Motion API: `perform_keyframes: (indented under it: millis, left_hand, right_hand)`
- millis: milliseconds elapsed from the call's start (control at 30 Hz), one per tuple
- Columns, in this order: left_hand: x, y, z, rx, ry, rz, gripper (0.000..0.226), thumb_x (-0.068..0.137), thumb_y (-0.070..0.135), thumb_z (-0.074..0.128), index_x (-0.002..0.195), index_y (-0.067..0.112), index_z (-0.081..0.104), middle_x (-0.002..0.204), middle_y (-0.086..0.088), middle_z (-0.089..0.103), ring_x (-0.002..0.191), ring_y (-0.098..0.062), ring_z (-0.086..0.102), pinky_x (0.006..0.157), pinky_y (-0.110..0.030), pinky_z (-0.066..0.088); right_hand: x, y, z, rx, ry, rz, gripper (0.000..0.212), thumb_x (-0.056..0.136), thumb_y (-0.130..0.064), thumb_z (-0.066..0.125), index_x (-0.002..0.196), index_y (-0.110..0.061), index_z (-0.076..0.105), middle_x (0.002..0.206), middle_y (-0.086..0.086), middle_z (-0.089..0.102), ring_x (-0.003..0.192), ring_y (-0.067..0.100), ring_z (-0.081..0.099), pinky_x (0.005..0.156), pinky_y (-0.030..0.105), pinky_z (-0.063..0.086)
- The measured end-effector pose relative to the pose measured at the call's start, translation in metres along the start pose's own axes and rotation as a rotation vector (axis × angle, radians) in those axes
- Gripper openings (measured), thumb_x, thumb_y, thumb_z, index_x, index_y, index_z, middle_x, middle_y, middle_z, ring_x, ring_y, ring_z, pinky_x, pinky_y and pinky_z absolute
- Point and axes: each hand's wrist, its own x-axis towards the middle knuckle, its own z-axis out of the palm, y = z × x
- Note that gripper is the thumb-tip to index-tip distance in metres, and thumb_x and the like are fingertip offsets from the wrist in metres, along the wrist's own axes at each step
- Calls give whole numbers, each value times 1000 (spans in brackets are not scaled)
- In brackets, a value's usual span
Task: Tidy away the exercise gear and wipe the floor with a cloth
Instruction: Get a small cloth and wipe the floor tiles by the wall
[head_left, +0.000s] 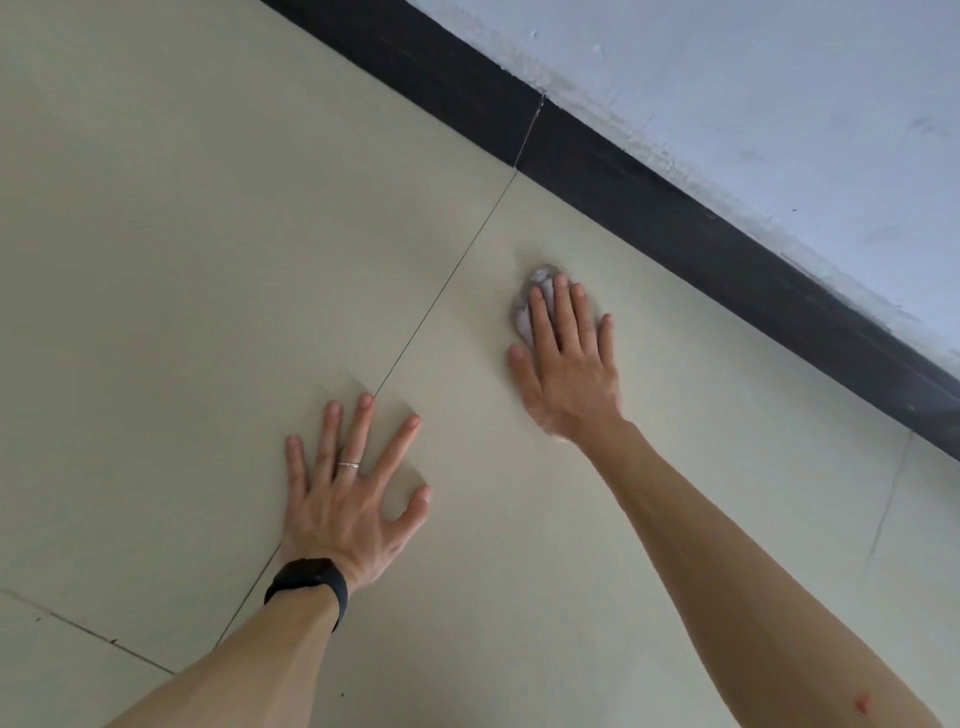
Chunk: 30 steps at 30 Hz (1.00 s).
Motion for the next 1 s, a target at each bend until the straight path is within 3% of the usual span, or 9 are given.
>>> perform_keyframes:
  millis: [67, 200, 267, 400, 500, 600, 733, 800, 1000]
  left_hand:
    - [1, -1, 0, 1, 3, 1, 77, 84, 71, 31, 155, 47, 16, 168, 2, -1, 154, -28, 2, 120, -61, 8]
    - [1, 0, 1, 2, 11, 0, 78, 84, 70, 33, 155, 48, 13, 168, 2, -1, 154, -28, 2, 120, -60, 5]
    - [0, 0, 0, 6, 8, -1, 78, 84, 70, 34, 155, 49, 11, 168, 2, -2, 154, -28, 1, 120, -60, 6]
    - [0, 0, -3, -17, -5, -3, 78, 83, 70, 34, 155, 49, 13, 168, 2, 0, 154, -27, 2, 120, -60, 8]
    - [1, 1, -3, -28, -17, -4, 78, 84, 70, 35, 155, 49, 12, 168, 2, -2, 154, -26, -2, 119, -60, 7]
    - [1, 0, -3, -33, -46, -7, 78, 85, 71, 32, 155, 50, 5, 168, 3, -9, 154, -25, -9, 120, -59, 1]
    - [0, -1, -4, -22, -63, -15, 77, 87, 72, 28, 154, 51, -4, 166, 4, -18, 153, -25, -17, 119, -56, -7]
    - [1, 0, -5, -30, -84, -9, 76, 88, 72, 27, 154, 52, -6, 165, 5, -21, 152, -24, -19, 120, -56, -8]
    - [3, 2, -11, -35, -166, -40, 75, 86, 73, 20, 148, 55, -18, 162, 7, -29, 150, -23, -24, 120, -57, -7]
  right_hand:
    - [17, 13, -7, -20, -22, -41, 63, 106, -51, 9, 160, -26, -9, 167, -3, -17, 154, 18, -17, 125, 53, -1]
    - [62, 0, -17, 204, 44, 352, 64, 105, -48, 14, 160, -23, -6, 167, -1, -17, 153, 18, -18, 122, 56, -8]
    - [68, -18, -19, 253, 50, 387, 64, 105, -48, 14, 160, -24, -7, 167, -1, -20, 152, 16, -21, 122, 55, -12]
    - [-3, -22, 2, 6, 4, -84, 60, 106, -44, 8, 161, -22, -1, 169, 4, -10, 155, 24, -11, 122, 58, 8]
    - [-126, -21, 33, -22, -66, -294, 58, 107, -42, 15, 161, -21, 12, 169, 3, 3, 156, 25, 2, 120, 59, 17]
    - [-141, 7, 35, -82, -84, -393, 56, 107, -43, 19, 160, -27, 16, 169, -1, 8, 156, 21, 7, 119, 58, 21]
    - [-58, 19, 19, 76, 65, 281, 57, 107, -45, 11, 160, -31, -4, 168, -2, -11, 154, 17, -12, 122, 61, 5]
    - [-70, 1, 30, 120, 109, 353, 58, 107, -44, 13, 161, -29, 0, 169, 1, -10, 155, 19, -11, 122, 60, 1]
    - [-235, -59, 74, -29, -43, -251, 56, 106, -42, 26, 160, -29, 17, 169, 1, 5, 156, 23, 8, 117, 63, 21]
